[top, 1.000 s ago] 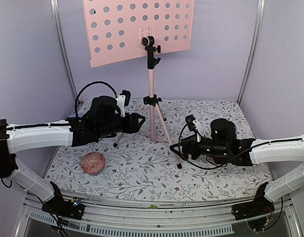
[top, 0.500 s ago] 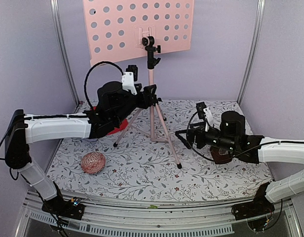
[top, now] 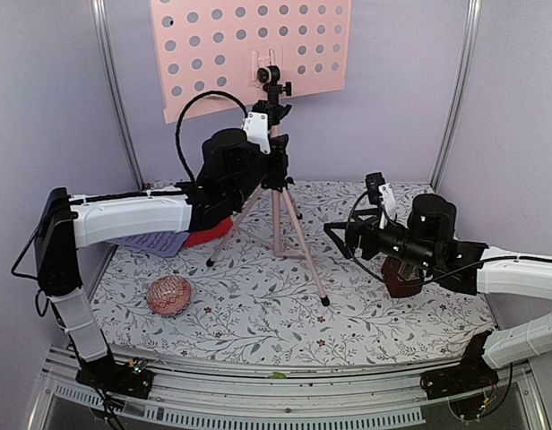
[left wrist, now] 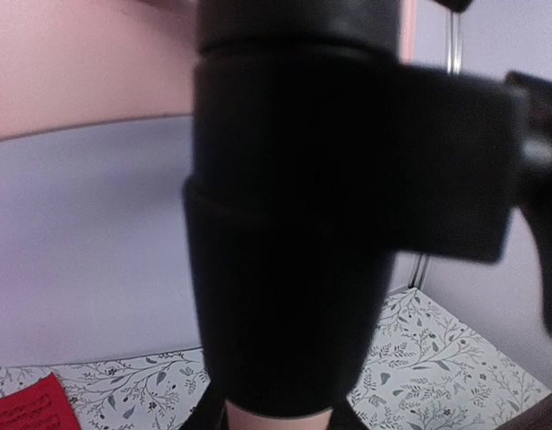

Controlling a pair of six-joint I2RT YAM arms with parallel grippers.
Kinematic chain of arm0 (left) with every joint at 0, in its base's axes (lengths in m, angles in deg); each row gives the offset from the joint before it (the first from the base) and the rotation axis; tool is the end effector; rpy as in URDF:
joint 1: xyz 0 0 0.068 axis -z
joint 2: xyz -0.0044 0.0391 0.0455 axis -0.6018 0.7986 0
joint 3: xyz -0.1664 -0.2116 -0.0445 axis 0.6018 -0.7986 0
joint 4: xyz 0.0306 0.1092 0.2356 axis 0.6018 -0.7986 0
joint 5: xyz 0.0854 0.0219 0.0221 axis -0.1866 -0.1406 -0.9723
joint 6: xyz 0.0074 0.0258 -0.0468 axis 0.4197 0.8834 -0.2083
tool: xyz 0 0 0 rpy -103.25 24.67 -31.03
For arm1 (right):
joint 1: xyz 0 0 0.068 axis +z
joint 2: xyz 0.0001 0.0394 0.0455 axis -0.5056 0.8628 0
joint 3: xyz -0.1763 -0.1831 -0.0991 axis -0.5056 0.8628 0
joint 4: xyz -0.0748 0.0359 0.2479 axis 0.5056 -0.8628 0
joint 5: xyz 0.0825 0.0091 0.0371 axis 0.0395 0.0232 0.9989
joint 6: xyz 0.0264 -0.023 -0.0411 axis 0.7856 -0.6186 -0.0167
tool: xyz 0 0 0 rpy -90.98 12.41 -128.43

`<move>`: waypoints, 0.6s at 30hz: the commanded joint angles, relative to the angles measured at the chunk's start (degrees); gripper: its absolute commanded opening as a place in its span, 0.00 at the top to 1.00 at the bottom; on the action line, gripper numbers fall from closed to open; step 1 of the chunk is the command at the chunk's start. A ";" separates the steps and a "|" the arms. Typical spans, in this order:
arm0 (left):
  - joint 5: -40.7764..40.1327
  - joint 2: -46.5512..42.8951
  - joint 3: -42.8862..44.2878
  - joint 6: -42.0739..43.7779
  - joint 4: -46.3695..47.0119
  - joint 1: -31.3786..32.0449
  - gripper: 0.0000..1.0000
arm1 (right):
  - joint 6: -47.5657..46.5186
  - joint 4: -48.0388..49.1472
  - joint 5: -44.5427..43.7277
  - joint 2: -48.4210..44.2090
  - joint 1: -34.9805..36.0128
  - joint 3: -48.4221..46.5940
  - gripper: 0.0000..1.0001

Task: Set up the instrument practice props

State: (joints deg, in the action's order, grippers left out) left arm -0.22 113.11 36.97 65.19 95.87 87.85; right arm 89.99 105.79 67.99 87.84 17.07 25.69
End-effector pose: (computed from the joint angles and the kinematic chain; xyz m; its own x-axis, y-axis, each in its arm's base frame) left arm 0.2882 -0.3284 0.3507 0.0275 -0.1752 -0.9841 0.4085 0.9005 -0.1489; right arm 0.1798 0.1953 0.2781 -0.3046 0.0470 -0.9513 -0.6743 0.6948 0.2503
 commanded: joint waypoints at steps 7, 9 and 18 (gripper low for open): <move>23.53 -6.40 -2.86 0.46 -3.19 -4.51 1.00 | -8.94 1.78 4.27 -0.68 -1.52 -4.81 0.03; 29.45 -7.96 -3.93 1.04 -3.81 -5.32 1.00 | -10.45 2.21 6.54 -0.51 -1.79 -5.31 0.02; 50.89 -10.81 -6.16 1.54 -7.52 -8.63 1.00 | -21.74 11.01 16.34 2.91 -2.29 -4.37 0.02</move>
State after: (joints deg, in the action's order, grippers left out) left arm 34.83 105.29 31.05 67.42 90.49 79.15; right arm 75.46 110.03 78.94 88.69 15.19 21.56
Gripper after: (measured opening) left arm 0.158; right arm 0.981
